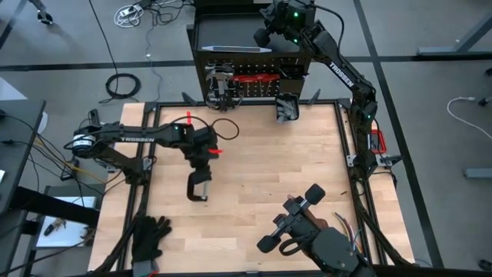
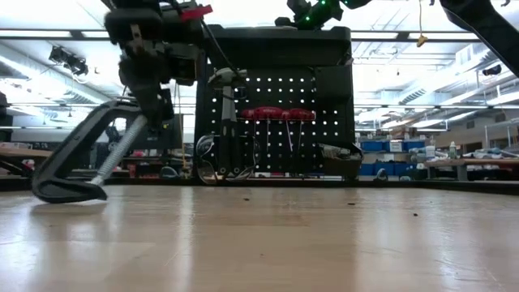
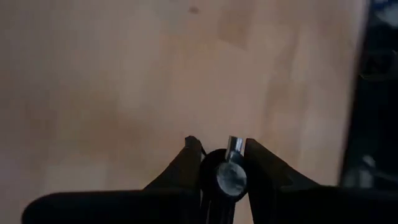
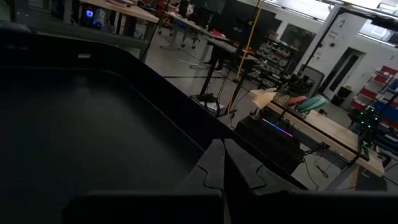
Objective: Hang tools onto peg board
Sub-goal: Put the C-clamp on the table, then put the spirit level on the table
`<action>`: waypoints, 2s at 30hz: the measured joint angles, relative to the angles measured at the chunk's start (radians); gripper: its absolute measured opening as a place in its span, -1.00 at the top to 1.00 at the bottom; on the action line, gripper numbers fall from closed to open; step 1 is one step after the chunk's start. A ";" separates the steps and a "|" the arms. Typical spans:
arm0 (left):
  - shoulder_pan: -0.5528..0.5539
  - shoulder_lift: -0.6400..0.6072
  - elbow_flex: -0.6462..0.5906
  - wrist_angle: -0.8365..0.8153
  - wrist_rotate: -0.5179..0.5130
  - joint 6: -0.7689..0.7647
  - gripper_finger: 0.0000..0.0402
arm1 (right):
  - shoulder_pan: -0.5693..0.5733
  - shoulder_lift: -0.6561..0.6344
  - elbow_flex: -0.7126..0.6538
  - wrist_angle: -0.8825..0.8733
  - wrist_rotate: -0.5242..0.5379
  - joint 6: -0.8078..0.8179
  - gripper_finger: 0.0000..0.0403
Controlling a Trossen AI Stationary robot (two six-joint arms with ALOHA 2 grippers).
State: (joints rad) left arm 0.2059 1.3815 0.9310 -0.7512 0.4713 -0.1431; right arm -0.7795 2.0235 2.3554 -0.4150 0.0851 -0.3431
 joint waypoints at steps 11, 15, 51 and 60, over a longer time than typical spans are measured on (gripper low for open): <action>-0.018 0.002 0.000 -0.007 -0.335 0.012 -0.56 | 0.000 0.000 0.000 0.001 -0.023 0.001 0.96; -0.018 0.002 0.011 -0.008 -0.467 0.034 -0.82 | 0.002 0.000 0.001 -0.004 -0.027 0.004 0.96; 0.382 0.250 1.142 -0.046 -0.745 0.895 -0.36 | 0.009 -0.002 0.002 -0.035 -0.045 0.003 0.96; 0.434 0.362 1.266 -0.113 -0.670 0.949 -0.31 | 0.010 -0.002 0.002 -0.057 -0.045 0.004 0.96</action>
State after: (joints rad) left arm 0.6402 1.7438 2.1966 -0.8644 -0.1991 0.8055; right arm -0.7700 2.0212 2.3569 -0.4720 0.0401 -0.3388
